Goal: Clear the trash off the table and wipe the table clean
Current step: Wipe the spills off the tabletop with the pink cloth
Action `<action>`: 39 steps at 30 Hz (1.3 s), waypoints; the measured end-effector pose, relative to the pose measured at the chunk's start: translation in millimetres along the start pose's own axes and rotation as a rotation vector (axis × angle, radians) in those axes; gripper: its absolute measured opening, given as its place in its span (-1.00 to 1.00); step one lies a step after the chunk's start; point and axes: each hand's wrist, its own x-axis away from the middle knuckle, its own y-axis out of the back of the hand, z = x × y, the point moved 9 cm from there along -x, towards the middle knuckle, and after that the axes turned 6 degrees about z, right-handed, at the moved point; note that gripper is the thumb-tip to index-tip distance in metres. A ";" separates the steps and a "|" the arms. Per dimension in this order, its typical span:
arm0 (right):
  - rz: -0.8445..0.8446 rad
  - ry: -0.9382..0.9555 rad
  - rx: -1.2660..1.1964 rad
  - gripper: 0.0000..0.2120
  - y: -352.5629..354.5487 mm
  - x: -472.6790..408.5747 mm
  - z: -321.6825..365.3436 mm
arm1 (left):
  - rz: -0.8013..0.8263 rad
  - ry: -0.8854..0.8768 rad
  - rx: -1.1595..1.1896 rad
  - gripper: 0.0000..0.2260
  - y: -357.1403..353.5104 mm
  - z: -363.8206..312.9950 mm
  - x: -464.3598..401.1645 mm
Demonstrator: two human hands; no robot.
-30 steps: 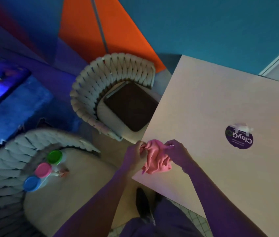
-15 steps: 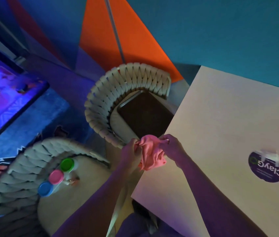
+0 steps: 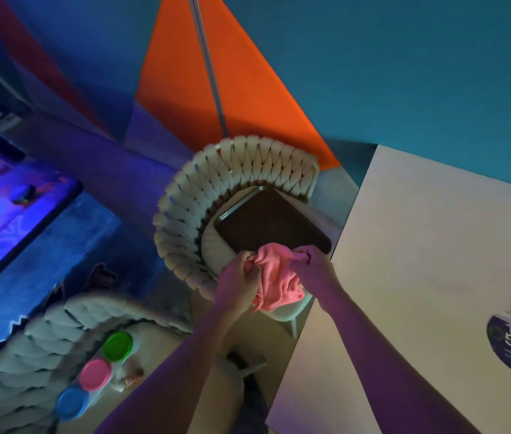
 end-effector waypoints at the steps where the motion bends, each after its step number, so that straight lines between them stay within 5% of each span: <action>1: -0.018 0.006 -0.005 -0.79 -1.4 -4.7 5.1 | -0.004 -0.028 0.025 -0.86 6.9 0.1 -7.8; 17: -0.139 0.097 -0.096 -0.81 3.5 -108.0 73.8 | -0.089 -0.198 0.266 -0.90 48.9 -5.1 -129.7; 39: -0.056 -0.221 0.361 -0.87 -42.4 -336.6 -129.4 | 0.070 0.137 0.137 -0.96 -159.7 159.0 -287.2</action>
